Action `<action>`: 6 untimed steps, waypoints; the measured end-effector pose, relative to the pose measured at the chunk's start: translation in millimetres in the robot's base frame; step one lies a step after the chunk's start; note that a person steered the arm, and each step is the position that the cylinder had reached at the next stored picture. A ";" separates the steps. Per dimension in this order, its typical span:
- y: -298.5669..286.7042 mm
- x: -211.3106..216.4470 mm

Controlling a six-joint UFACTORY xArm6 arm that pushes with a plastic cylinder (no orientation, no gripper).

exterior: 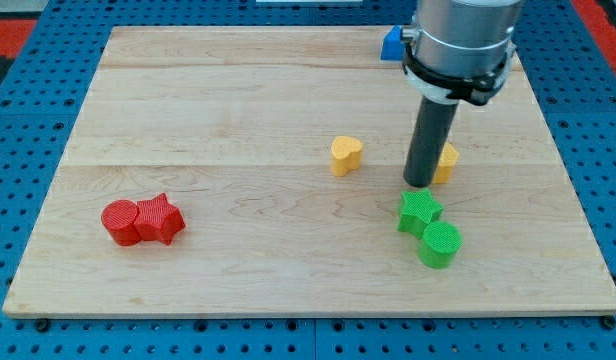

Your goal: Push the yellow hexagon into the yellow heart

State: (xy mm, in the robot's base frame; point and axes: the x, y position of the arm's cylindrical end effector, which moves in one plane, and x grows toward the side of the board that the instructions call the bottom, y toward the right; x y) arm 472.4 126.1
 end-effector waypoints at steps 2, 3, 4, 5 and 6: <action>91.2 -2.9; 102.0 -9.3; 100.6 -20.2; 87.2 -30.7; 11.7 -23.6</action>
